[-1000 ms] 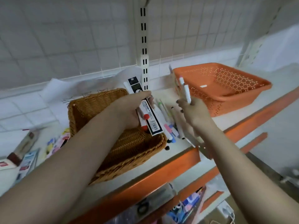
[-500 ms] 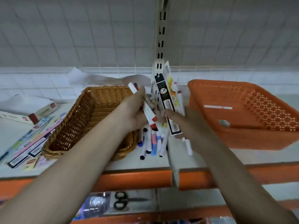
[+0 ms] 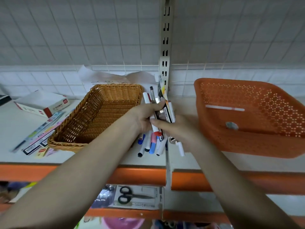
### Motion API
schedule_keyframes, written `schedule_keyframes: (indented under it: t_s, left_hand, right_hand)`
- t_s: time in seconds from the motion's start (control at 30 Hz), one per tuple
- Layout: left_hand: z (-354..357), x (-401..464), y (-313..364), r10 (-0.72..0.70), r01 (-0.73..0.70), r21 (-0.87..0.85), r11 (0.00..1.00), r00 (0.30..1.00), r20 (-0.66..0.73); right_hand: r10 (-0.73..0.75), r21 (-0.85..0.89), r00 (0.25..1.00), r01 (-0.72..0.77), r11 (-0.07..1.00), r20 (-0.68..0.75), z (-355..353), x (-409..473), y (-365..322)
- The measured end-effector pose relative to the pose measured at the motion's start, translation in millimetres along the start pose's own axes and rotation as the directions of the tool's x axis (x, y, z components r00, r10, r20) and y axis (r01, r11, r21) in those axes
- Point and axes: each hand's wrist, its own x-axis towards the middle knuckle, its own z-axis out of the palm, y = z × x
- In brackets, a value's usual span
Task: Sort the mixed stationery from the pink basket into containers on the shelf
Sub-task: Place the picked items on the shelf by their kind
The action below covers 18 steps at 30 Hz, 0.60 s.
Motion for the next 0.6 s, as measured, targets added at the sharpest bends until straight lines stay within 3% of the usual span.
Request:
schedule_keyframes:
  t_s: [0.2, 0.37, 0.47, 0.6]
  left_hand:
    - [2.5, 8.2, 0.1, -0.011, 0.007, -0.056, 0.998, 0.998, -0.062]
    - [3.6, 12.0, 10.7, -0.04, 0.045, 0.053, 0.998, 0.994, -0.101]
    - [1.7, 20.2, 16.6, 0.099, -0.078, 0.14, 0.987, 0.983, -0.152]
    - [-5.2, 29.0, 29.5, 0.356, -0.277, 0.325, 0.904, 0.91, -0.213]
  right_hand:
    - [0.068, 0.043, 0.997, -0.067, 0.997, -0.022, 1.3, 13.7, 8.1]
    - [0.108, 0.079, 0.993, -0.111, 0.991, 0.044, 0.7, 19.6, 0.4]
    - [0.094, 0.053, 0.995, -0.095, 0.994, 0.015, -3.4, 21.4, -4.5]
    - [0.057, -0.078, 0.996, -0.062, 0.995, -0.064, -16.2, 10.0, -8.8]
